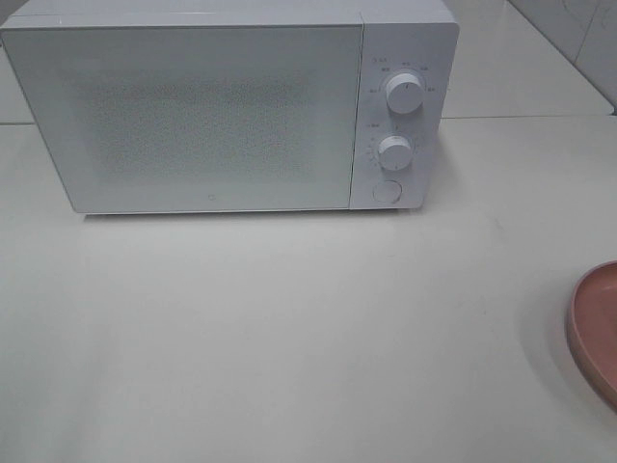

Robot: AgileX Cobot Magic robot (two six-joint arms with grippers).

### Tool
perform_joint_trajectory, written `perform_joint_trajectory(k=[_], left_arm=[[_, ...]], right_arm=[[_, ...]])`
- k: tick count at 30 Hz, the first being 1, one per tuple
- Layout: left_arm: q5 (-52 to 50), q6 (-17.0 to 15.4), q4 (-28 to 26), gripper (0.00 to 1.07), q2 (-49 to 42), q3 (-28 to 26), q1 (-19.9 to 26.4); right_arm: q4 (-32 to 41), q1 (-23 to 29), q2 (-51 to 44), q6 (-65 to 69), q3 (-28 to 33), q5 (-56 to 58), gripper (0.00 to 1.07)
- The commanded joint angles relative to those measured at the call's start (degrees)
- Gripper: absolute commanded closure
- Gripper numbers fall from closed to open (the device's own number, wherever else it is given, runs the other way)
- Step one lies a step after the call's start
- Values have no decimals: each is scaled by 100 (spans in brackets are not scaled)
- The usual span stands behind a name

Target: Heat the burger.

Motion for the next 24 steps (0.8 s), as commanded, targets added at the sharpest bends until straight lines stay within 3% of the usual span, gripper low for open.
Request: perform_joint_trajectory(k=[1,24], left_arm=[[-29,-11,-6,9,-372,29,11],[-29,-11,-6,9,-619,29,11]], right_arm=[[-6,-46,-149,0,17,-17,31],[-6,-46,-149,0,17,-17,31]])
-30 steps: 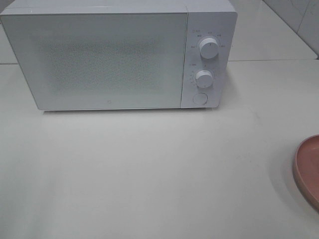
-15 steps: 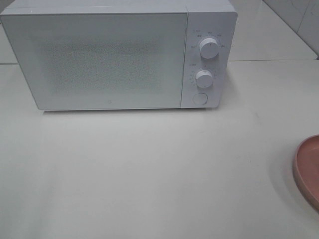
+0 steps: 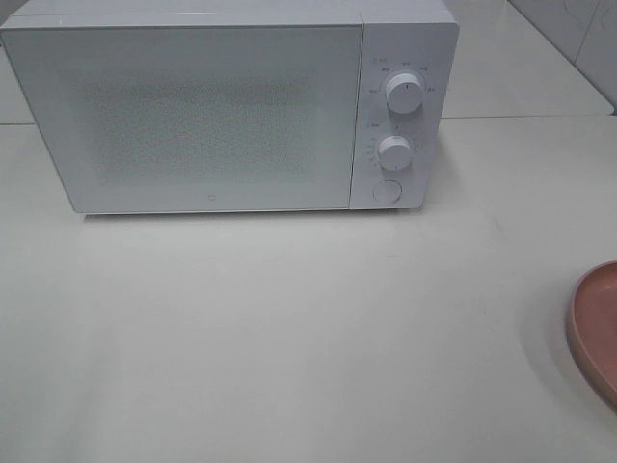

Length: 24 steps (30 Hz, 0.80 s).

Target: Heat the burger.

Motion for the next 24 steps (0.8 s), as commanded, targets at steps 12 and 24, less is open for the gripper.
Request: perform_joint_trajectory(k=[12,24], left_arm=[[-29,-11,-6,9,-126,11,11],[-29,-11,-6,9,-126,11,11]], right_arm=[[-6,-46,-149,0,17,-17,31],[-6,-46,-149,0,17,-17,32]])
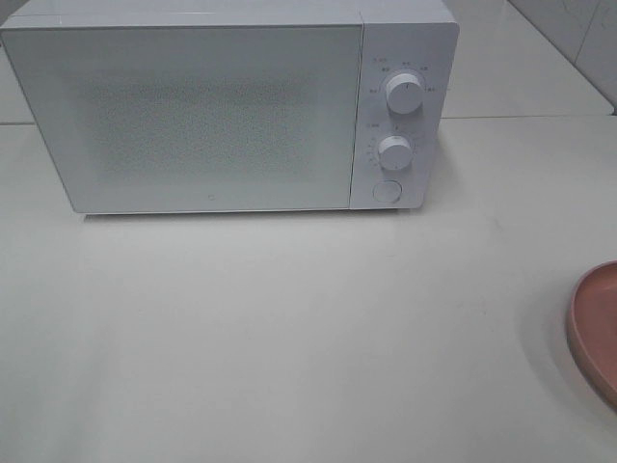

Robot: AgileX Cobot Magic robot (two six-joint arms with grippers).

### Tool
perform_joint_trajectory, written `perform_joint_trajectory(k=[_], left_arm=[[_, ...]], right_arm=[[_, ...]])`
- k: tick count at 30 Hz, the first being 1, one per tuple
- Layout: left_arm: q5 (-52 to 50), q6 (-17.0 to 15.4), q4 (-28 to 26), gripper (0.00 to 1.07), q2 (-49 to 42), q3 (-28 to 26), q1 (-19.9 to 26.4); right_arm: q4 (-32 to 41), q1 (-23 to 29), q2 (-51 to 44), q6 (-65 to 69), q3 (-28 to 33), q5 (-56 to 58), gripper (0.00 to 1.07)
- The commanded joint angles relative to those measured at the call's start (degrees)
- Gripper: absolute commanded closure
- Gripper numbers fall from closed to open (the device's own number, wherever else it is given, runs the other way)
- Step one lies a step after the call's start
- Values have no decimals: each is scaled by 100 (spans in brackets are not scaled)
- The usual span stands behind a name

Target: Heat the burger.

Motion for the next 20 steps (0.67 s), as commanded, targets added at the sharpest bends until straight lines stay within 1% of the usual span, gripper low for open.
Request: perform_joint_trajectory(k=[1,20], left_arm=[[-29,-11,-6,9,-126,11,11],[-29,-11,-6,9,-126,11,11]], right_arm=[[-6,-46,-149,0,17,-17,32],[-6,-46,-149,0,17,-17,32]])
